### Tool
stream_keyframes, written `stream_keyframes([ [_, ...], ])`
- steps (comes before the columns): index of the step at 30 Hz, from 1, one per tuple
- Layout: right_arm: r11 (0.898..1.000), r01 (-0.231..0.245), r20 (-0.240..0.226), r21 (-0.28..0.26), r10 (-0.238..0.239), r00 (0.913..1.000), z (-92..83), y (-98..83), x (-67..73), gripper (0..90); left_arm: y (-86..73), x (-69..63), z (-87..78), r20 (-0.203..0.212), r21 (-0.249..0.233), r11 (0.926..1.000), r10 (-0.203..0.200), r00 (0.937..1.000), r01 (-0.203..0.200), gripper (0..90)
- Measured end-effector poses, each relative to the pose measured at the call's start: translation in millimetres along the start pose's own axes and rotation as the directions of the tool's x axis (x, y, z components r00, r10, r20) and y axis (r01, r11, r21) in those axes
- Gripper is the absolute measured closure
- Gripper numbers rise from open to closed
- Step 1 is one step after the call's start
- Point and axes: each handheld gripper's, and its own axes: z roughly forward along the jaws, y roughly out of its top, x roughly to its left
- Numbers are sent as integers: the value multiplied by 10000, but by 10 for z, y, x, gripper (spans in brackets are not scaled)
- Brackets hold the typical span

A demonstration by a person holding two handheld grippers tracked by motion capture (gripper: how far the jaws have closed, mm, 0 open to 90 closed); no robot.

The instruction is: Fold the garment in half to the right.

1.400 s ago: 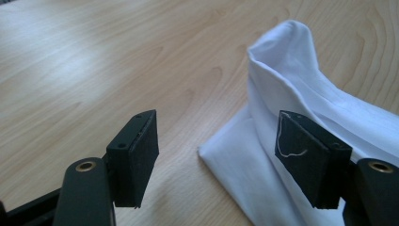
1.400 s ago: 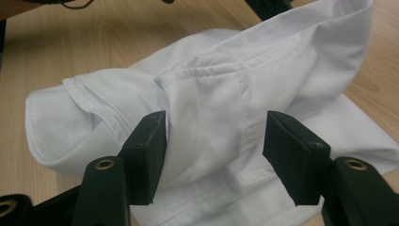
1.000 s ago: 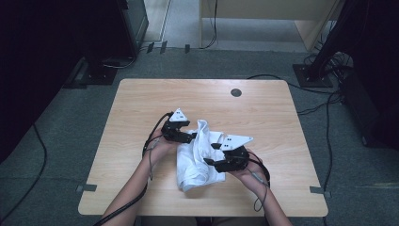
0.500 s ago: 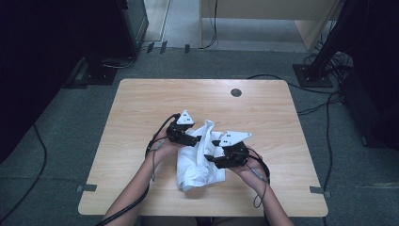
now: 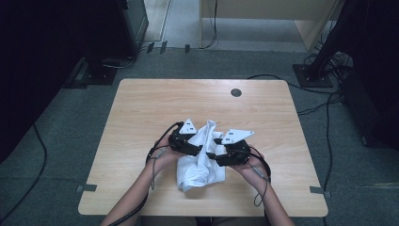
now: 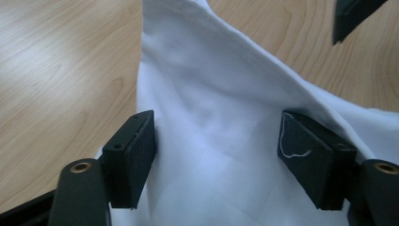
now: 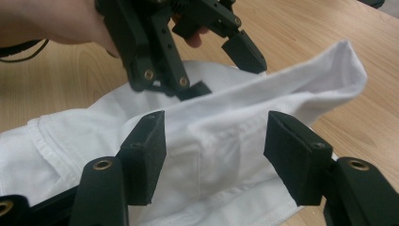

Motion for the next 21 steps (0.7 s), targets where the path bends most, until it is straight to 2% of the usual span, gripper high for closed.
stream_keyframes([
  [1,10000,-13,21,-14,13,10000,-3,0,-7,399,21,-43,41,-33,-43,10000,54,10000,-54,276],
  [4,9999,-72,89,-88,73,9999,-29,5,-29,399,47,-98,82,-30,-258,9996,-115,9999,114,276],
  [7,9999,0,143,-146,3,9999,-56,26,-42,399,65,-146,116,-39,-279,9995,-113,9999,112,259],
  [9,9998,21,182,-192,-18,9998,-71,48,-51,400,66,-173,149,106,-196,9998,-85,9999,87,216],
  [12,9997,46,172,-234,-42,9998,-72,81,-52,408,52,-182,178,349,-41,10000,-9,9994,10,216],
  [17,9999,121,165,-101,-119,9998,-26,71,-50,412,47,-106,85,473,-185,9997,-175,9987,184,216],
  [21,10000,98,120,-3,-98,9999,8,37,-52,418,38,5,-31,327,-77,9998,-177,9993,179,215],
])
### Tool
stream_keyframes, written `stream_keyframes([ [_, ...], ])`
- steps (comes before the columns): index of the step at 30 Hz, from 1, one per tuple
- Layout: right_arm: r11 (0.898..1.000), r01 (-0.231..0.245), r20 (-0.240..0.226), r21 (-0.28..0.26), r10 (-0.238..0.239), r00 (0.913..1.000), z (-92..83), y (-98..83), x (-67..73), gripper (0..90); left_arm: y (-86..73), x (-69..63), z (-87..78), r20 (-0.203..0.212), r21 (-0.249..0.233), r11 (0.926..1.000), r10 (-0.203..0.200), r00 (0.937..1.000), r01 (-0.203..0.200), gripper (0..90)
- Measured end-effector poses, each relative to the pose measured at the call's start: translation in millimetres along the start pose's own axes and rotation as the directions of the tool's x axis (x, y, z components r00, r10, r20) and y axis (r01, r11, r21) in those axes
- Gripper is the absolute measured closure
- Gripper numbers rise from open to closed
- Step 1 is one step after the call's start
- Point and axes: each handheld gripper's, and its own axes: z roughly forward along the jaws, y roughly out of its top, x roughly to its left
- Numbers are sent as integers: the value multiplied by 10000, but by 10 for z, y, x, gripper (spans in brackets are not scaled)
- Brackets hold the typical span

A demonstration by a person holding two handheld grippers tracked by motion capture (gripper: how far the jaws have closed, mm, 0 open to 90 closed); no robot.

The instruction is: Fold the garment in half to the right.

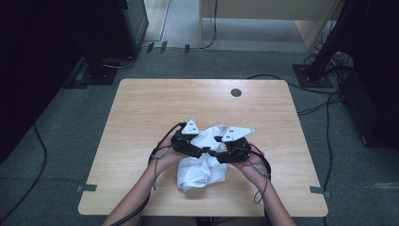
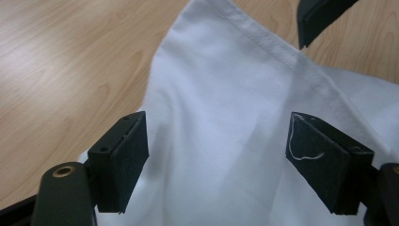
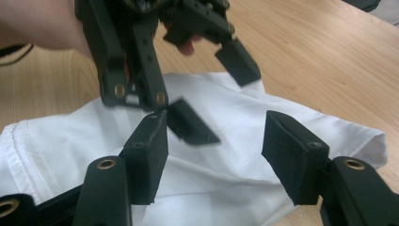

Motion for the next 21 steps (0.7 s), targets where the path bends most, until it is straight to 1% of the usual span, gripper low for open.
stream_keyframes([
  [2,10000,17,-21,29,-17,10000,16,-7,0,419,-6,54,-53,-108,-95,9999,-61,9999,60,215],
  [4,10000,37,-5,72,-37,10000,29,-1,2,422,-11,110,-94,-191,-160,9996,-217,9996,214,216],
  [8,9999,26,-3,146,-26,10000,72,30,-27,430,-41,216,-139,-466,-96,9992,-391,9981,387,216],
  [15,9983,-17,-43,582,19,10000,245,35,-72,440,-91,443,-181,-897,-202,9967,-803,9927,788,216],
  [17,9975,18,-62,701,-13,10000,282,30,-62,443,-100,501,-192,-1042,-344,9962,-836,9910,805,216],
  [19,9970,52,-112,770,-44,9999,317,23,-58,444,-106,544,-206,-1241,-729,9945,-845,9887,758,217],
  [20,9967,26,-163,810,-12,9999,330,20,-57,444,-106,570,-202,-1297,-889,9922,-989,9866,878,230],
  [21,9963,40,-209,860,-22,9998,347,15,-58,444,-103,594,-186,-1335,-848,9911,-1130,9846,1023,233],
])
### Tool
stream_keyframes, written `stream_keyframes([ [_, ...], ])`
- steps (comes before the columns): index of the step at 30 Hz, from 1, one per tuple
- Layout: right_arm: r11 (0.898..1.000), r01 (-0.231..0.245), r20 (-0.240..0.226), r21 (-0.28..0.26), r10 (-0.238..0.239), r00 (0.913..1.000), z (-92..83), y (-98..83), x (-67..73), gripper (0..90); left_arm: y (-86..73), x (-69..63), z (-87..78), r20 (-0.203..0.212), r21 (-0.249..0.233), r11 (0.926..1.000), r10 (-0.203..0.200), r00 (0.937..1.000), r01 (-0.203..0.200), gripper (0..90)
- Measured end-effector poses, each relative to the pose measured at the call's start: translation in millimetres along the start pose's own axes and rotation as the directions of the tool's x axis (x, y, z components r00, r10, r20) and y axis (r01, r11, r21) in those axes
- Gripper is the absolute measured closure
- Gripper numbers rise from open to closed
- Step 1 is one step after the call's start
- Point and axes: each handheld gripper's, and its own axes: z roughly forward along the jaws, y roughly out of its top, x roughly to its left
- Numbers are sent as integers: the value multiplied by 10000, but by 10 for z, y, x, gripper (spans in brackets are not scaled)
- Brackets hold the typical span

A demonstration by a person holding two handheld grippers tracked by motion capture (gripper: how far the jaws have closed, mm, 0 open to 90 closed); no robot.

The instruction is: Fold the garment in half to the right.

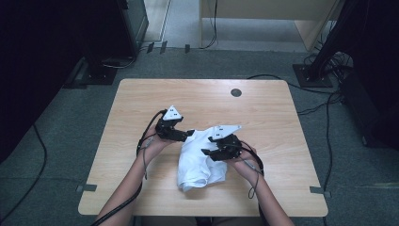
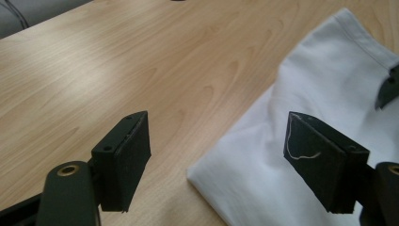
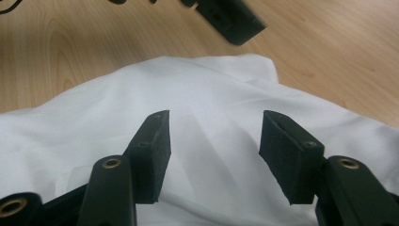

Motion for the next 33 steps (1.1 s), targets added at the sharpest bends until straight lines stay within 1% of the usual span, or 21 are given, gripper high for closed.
stream_keyframes([
  [1,10000,-19,-51,74,19,10000,16,-3,-1,444,-1,8,33,-87,105,9999,5,10000,-4,233],
  [3,9997,-37,-119,227,40,9999,47,-17,-5,444,-20,4,109,-447,499,9983,332,9984,-309,233],
  [4,9995,-22,-159,309,27,9999,60,-31,-12,443,-42,3,152,-584,660,9973,364,9976,-325,233],
  [5,9990,-9,-180,443,17,9998,74,-58,-19,443,-61,6,179,-589,682,9973,309,9978,-268,233],
  [6,9978,55,-215,658,-41,9998,79,-110,-18,443,-102,5,227,-619,812,9964,302,9976,-251,233],
  [7,9973,164,-255,721,-146,9996,81,-144,-20,443,-128,7,254,-721,966,9947,416,9965,-346,233],
  [8,9960,161,-239,877,-140,9996,76,-175,-17,444,-154,10,278,-778,1062,9936,461,9959,-377,233],
  [12,9932,143,-355,1157,-103,9993,66,-296,-26,443,-213,42,324,-757,1044,9945,188,9969,-109,233],
  [14,9915,156,-406,1293,-104,9991,66,-352,-32,443,-220,52,332,-790,998,9950,143,9968,-64,232],
  [19,9919,-47,-544,1272,118,9984,55,-454,-44,444,-232,102,343,-793,981,9952,70,9968,8,232],
  [21,9923,-60,-584,1234,133,9982,52,-485,-48,456,-243,119,346,-778,926,9957,-6,9970,78,231],
  [24,9945,-100,-700,1044,174,9974,20,-542,-64,465,-250,116,348,-779,877,9960,-100,9969,168,231],
  [26,9947,-104,-719,1024,178,9973,-3,-559,-76,463,-240,107,336,-750,813,9964,-196,9970,257,232],
  [28,9944,-86,-683,1049,158,9975,-19,-545,-76,442,-207,92,311,-737,709,9972,-199,9971,251,232],
  [29,9952,7,-620,977,54,9981,-25,-530,-76,439,-187,85,301,-744,667,9976,-160,9971,210,232],
  [33,9991,-34,-392,421,50,9992,-25,-429,-100,428,-110,77,267,-827,423,9989,-153,9965,188,232],
])
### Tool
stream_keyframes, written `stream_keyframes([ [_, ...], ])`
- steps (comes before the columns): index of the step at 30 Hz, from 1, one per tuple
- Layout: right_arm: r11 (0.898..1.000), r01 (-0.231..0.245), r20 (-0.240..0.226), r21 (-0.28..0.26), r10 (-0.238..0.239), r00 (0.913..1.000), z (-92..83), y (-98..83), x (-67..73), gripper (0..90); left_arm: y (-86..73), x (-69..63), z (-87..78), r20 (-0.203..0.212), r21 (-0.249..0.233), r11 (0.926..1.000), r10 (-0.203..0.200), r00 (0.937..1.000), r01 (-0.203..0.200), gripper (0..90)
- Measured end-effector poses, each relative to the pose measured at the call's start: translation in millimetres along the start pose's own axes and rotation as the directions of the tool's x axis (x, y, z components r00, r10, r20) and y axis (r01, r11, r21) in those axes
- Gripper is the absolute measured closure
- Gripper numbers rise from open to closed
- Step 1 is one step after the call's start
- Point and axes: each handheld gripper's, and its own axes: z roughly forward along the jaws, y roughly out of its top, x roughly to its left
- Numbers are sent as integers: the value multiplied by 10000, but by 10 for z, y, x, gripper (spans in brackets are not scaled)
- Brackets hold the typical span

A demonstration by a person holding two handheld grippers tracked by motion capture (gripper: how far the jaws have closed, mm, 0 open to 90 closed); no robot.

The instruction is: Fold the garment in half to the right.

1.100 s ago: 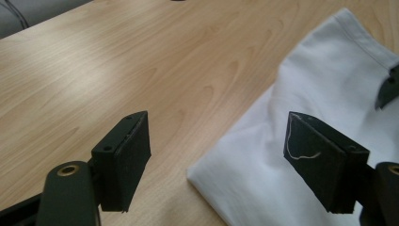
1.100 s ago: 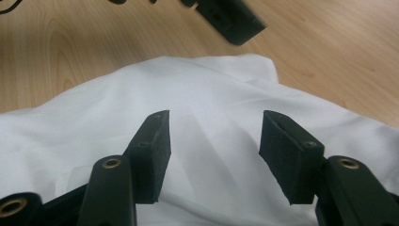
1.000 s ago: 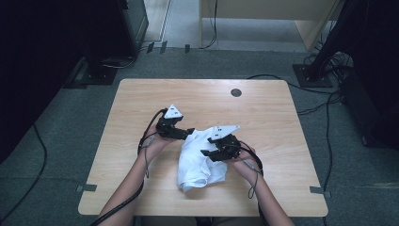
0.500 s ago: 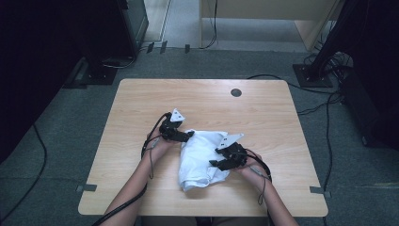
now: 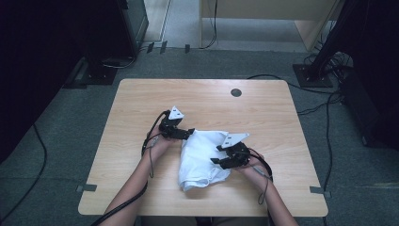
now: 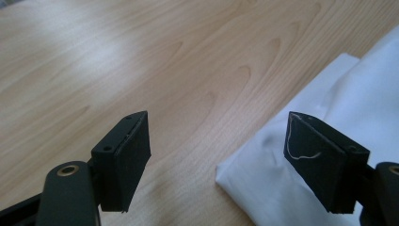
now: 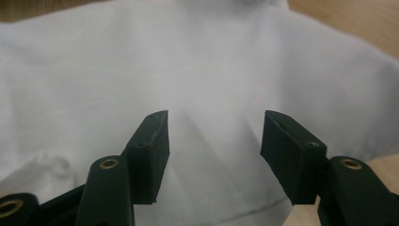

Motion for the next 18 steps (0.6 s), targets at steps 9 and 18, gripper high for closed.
stream_keyframes([
  [9,9976,277,610,-638,-238,9979,182,178,-63,391,13,27,91,-216,267,9996,-11,9998,16,232],
  [18,9996,111,579,-265,-96,9983,268,77,-102,392,-40,43,150,-246,377,9993,20,9997,-11,232],
])
